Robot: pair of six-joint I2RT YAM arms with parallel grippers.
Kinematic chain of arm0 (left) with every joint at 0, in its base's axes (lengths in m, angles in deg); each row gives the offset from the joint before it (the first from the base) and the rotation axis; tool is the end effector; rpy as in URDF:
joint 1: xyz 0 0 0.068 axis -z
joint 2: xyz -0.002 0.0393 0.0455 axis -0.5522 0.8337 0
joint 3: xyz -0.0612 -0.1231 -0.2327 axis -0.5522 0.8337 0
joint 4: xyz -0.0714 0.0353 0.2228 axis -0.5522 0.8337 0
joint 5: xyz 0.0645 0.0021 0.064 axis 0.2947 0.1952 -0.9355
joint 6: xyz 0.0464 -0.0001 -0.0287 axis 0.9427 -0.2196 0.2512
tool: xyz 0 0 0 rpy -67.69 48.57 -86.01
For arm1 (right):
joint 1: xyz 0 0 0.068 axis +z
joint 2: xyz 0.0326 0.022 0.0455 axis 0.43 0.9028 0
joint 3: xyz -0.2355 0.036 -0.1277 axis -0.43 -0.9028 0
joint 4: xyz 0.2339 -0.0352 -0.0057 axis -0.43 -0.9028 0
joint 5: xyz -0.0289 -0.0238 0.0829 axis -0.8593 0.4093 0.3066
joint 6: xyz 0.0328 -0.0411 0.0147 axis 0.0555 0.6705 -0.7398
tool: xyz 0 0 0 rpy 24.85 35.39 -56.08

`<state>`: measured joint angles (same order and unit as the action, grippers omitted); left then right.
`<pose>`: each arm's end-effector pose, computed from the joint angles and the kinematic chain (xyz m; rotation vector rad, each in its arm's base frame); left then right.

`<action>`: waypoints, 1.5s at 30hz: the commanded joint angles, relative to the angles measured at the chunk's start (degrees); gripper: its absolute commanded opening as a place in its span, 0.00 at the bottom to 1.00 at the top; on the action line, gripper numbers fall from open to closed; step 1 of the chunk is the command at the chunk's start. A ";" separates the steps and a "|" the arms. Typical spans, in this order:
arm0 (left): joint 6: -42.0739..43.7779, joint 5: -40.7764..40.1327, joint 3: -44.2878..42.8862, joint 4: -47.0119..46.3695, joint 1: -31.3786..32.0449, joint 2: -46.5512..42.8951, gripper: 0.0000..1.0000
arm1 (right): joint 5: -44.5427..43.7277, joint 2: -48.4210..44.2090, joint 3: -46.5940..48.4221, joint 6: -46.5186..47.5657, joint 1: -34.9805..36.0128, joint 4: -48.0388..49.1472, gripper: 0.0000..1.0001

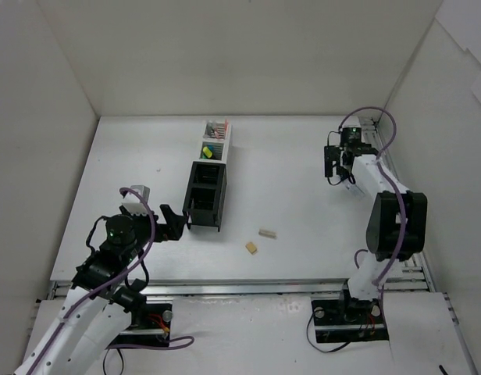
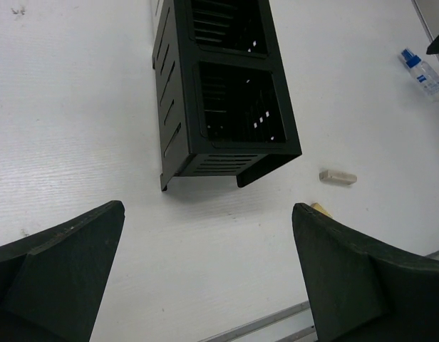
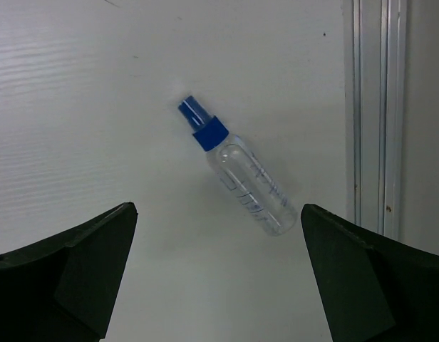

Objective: Sort the stationery into containers
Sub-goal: Pick up the stationery from the center of the board, then place the stationery in the storage box.

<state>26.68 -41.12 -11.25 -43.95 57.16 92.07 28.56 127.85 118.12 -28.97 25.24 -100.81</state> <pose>0.1012 -0.0468 0.2851 -0.0182 1.9074 -0.6717 0.3674 -0.0080 0.2597 0.0384 2.2381 -0.2375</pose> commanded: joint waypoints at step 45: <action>-2.79 -3.33 -5.00 0.14 -3.95 5.22 0.99 | 27.57 -11.76 8.62 12.33 27.81 6.89 0.00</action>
<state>26.13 -42.26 -14.53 -43.19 54.23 96.74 54.63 120.53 127.67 -18.61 48.56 -104.94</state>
